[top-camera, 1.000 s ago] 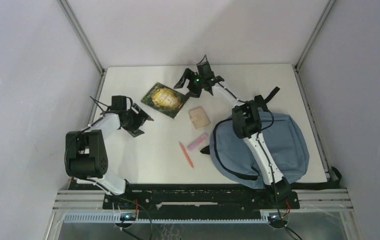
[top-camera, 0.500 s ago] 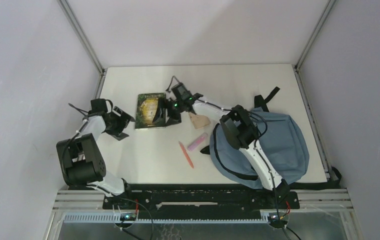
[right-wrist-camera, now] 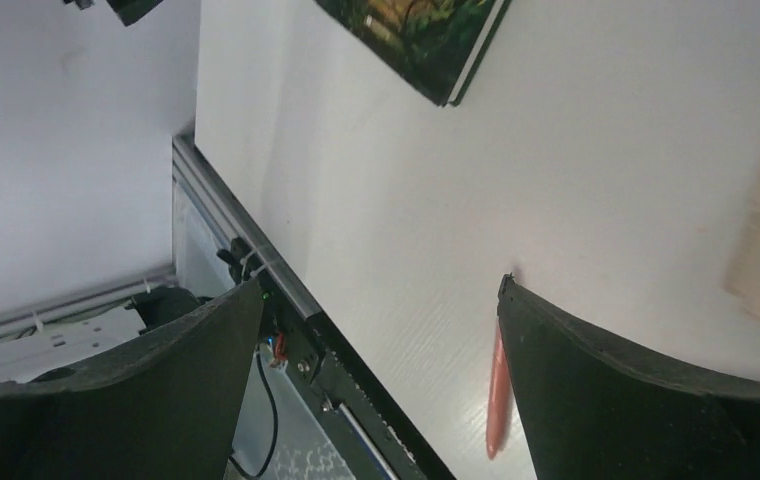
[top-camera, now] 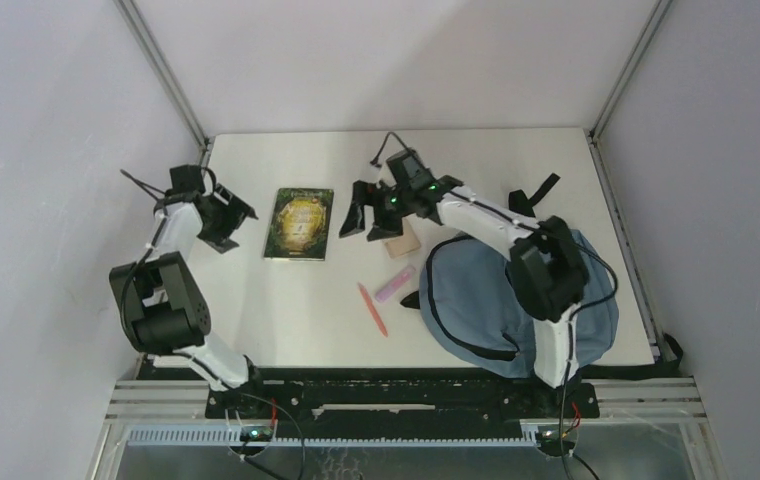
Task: Pack the student bag
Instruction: Move the book to the center of the board.
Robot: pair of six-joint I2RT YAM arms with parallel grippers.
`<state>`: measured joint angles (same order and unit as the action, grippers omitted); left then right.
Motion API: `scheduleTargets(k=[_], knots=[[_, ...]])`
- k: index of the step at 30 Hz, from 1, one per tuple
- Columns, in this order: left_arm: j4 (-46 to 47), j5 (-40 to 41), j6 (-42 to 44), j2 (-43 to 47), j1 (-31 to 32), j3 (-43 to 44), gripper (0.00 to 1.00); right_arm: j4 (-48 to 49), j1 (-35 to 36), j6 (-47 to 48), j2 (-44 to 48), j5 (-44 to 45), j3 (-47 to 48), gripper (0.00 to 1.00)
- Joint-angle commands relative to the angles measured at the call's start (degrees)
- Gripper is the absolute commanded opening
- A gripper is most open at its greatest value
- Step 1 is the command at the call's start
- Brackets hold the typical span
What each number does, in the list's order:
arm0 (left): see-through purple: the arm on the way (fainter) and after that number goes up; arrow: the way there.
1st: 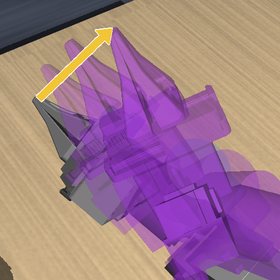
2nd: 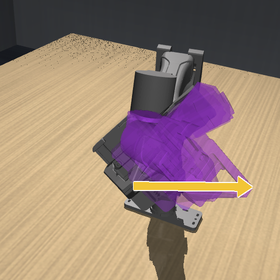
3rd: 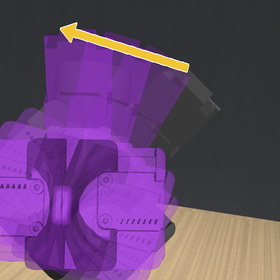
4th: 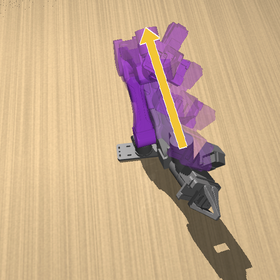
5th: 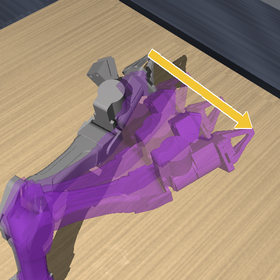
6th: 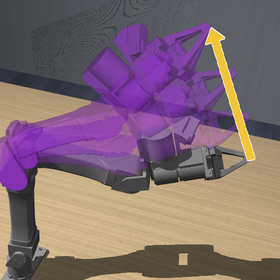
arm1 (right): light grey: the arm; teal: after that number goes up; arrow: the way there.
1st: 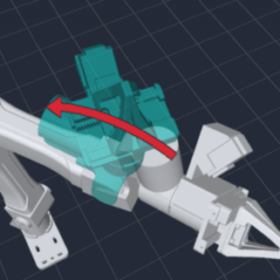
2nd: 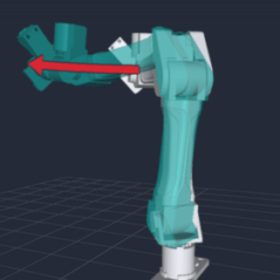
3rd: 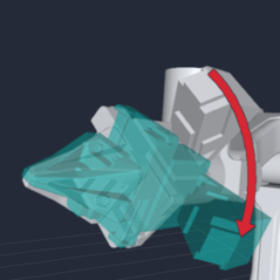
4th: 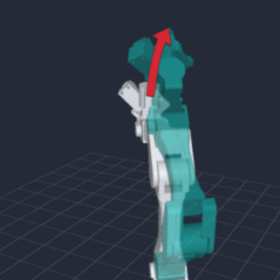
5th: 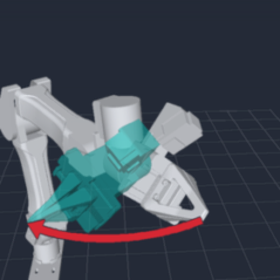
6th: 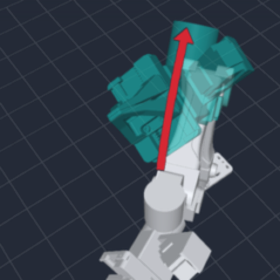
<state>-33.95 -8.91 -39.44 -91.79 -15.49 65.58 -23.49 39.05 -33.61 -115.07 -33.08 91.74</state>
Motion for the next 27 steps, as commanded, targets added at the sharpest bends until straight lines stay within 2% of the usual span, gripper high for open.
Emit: scheduleTargets(k=[1,11,16,18,22,27], knots=[[-0.7,4.3,1.4,-6.7,1.2,11.1,0.81,0.8,0.9,2.1,8.6,5.1,-3.8,0.95],[-9.0,2.5,2.9,-29.5,4.2,40.9,0.79,-5.2,1.5,3.5,23.1,15.8,-13.0,0.95],[-18.8,8.6,3.2,-41.4,7.8,60.9,0.75,-6.9,2.3,2.8,28.2,17.6,-15.6,0.95],[-19.8,8.7,1.5,-44.5,8.4,64.1,0.72,-7.5,2.7,2.3,29.6,18.3,-16.3,0.95],[-18.0,8.0,-1.9,-48.0,9.4,65.0,0.69,-7.7,3.5,1.2,32.8,19.2,-18.6,0.95],[-19.1,4.8,2.2,-51.6,13.7,68.8,0.69,-7.2,3.6,0.2,35.2,20.9,-21.9,0.95]])
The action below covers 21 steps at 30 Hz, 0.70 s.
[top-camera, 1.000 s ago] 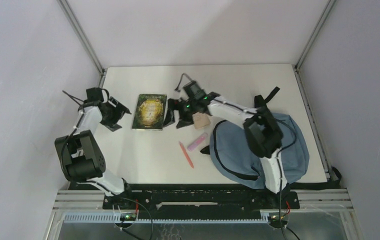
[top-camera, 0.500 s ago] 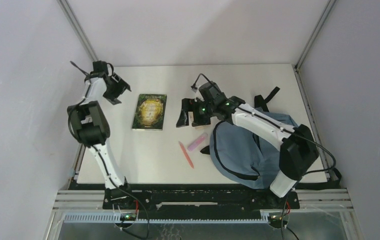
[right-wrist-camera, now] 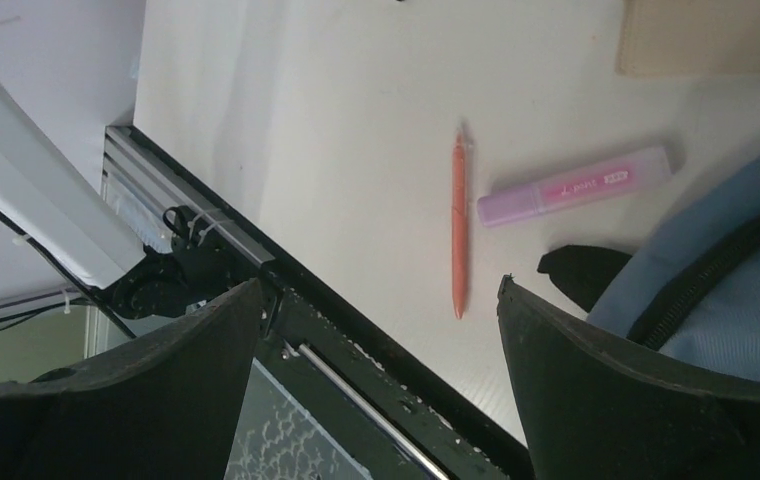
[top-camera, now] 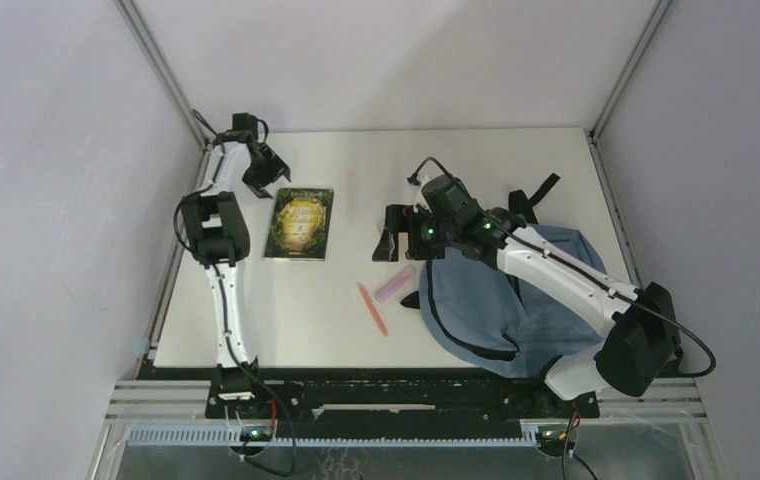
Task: Pack the student bag
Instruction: Move the book to the center of the board.
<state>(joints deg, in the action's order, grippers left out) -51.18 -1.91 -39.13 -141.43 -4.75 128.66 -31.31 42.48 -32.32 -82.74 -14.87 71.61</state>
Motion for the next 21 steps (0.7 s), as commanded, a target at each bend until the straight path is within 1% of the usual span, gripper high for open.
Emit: scheduleTargets(k=[1,4,7,15,18,21], knots=[[-2.4,-2.7,2.9,-2.5,3.9,6.4,0.69,0.6,-0.1,-1.0,2.9,2.9,-2.2,0.95],[-2.7,-4.4,7.0,-2.5,6.5,6.2,0.69,0.1,-1.3,-0.4,2.9,3.1,-3.0,0.95],[-2.7,-5.0,11.1,-1.2,8.4,4.0,0.69,0.0,-2.4,0.3,2.7,3.4,-3.4,0.95],[-0.6,-7.9,17.2,5.3,12.3,-7.4,0.70,4.6,-4.9,0.4,0.4,1.1,-3.5,0.95],[0.9,-8.0,17.8,9.2,13.2,-14.0,0.71,6.5,-5.6,-0.4,-1.3,0.2,-3.1,0.95],[2.2,-8.1,17.9,13.8,13.3,-18.8,0.71,7.7,-5.3,-1.1,-4.0,-0.9,-1.6,0.95]])
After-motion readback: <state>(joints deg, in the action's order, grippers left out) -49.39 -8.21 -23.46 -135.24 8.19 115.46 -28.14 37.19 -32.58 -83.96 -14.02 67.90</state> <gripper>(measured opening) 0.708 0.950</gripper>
